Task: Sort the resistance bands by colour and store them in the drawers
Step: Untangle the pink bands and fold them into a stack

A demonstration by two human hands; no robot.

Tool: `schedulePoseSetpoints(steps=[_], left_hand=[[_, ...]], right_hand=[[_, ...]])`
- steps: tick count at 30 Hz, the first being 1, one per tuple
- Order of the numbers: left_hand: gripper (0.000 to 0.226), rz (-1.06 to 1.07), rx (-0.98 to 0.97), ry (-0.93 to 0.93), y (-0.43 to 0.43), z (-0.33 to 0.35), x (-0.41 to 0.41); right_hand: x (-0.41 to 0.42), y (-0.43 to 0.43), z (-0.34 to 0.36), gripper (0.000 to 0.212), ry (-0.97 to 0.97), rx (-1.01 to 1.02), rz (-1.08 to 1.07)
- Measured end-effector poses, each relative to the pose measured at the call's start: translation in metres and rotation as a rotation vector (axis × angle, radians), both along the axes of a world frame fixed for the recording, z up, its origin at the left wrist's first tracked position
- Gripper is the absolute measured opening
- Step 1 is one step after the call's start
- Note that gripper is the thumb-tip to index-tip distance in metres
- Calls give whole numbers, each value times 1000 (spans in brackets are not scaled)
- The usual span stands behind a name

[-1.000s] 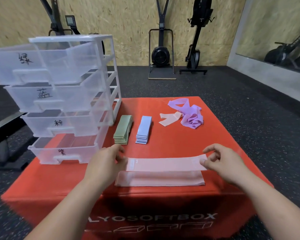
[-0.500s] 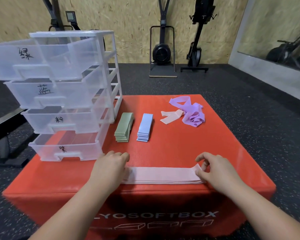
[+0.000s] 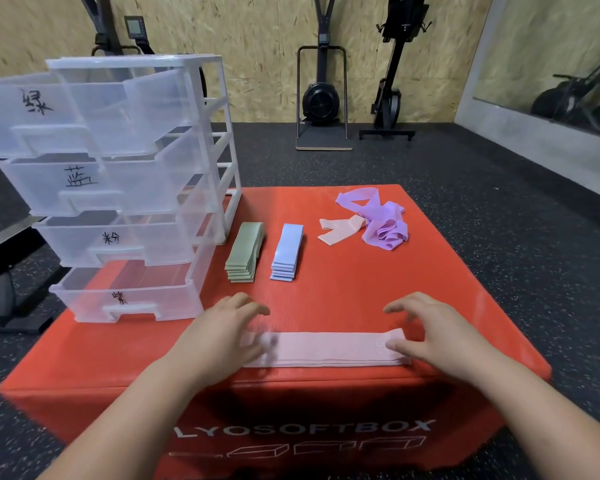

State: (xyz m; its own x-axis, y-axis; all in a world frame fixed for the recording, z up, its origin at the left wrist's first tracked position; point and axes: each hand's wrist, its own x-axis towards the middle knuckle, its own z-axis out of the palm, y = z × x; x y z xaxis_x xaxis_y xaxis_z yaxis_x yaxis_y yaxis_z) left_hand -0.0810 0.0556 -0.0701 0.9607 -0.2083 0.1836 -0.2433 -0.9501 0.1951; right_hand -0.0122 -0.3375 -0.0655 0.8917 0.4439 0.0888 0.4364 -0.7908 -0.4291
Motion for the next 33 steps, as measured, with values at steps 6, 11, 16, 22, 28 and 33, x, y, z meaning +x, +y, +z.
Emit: schedulePoseSetpoints(steps=[6,11,16,22,28,33], left_hand=[[70,-96,3,184,4,-5,-4],[63,-99,15,149,5,-4,-4],[67,-102,25,157,4,-3,1],[66,-98,-16,168,-2,2,17],[56,-131,-81,102,-36,3,57],[50,-143,-52,84,-64,-10,92]], right_hand=[[4,-7,-6,68,69,-135,136],[9,-7,-7,62,50,-171,154],[13,-8,-8,60,62,-169,169],[27,-4,-5,52,119,-35,156],[69,31,-6,40,6,56,42],[122,82,-9,53,-16,-77,-6]])
